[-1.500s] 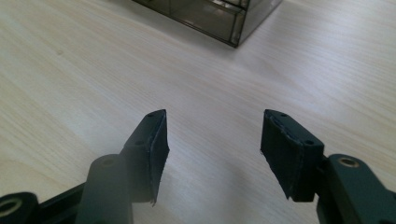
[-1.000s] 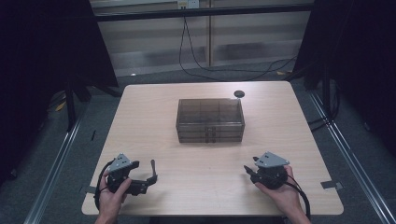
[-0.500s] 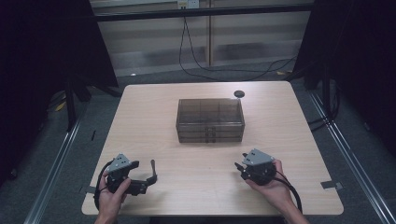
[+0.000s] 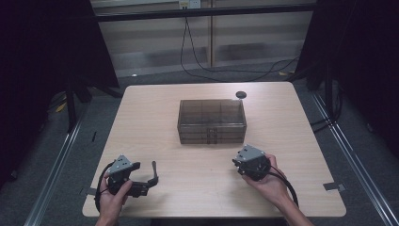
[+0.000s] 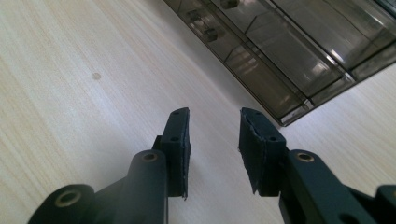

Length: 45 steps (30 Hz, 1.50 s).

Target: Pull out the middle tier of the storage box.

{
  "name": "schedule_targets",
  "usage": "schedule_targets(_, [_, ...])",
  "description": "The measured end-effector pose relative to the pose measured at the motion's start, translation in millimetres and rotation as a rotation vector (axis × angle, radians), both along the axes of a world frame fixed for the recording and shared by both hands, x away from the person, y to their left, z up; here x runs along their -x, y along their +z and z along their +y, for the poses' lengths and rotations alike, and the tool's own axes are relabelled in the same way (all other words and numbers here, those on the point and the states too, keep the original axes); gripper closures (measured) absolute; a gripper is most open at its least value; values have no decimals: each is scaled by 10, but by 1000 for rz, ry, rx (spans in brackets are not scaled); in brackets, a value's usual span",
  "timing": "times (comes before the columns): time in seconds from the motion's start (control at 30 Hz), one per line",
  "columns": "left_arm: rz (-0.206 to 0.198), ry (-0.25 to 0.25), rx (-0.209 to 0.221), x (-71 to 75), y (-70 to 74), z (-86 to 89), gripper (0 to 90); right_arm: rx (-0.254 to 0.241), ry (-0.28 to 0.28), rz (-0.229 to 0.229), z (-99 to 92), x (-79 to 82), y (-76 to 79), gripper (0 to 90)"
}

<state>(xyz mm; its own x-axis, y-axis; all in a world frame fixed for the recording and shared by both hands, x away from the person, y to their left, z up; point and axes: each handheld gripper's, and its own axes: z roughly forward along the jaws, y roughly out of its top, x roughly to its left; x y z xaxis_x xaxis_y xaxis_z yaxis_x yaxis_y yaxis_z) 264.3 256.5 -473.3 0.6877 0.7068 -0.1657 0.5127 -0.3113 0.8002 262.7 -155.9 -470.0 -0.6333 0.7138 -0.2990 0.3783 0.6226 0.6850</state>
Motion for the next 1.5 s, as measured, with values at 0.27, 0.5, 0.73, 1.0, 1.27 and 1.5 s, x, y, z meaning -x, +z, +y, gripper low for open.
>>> schedule_targets(0.27, [0, -1, 0, -4, -1, 2, 37, 48, 30, -13, 103, -98, 41, 644])
schedule_targets(0.5, [0, 1, -1, -5, -2, 3, 37, 103, 65, -29, 205, -156, 65, 700])
schedule_targets(0.73, [0, 0, 1, -7, -2, 5, 37, 168, 106, -60, 331, -219, 51, 716])
schedule_targets(1.0, [-2, -1, 5, -5, 0, 10, 37, 253, 126, -89, 485, -220, 12, 737])
schedule_targets(1.27, [0, -2, 1, -6, -3, 9, 37, 311, 151, -108, 587, -262, -21, 762])
schedule_targets(1.5, [-1, -3, -4, -7, -3, 5, 38, 334, 161, -126, 639, -293, -8, 779])
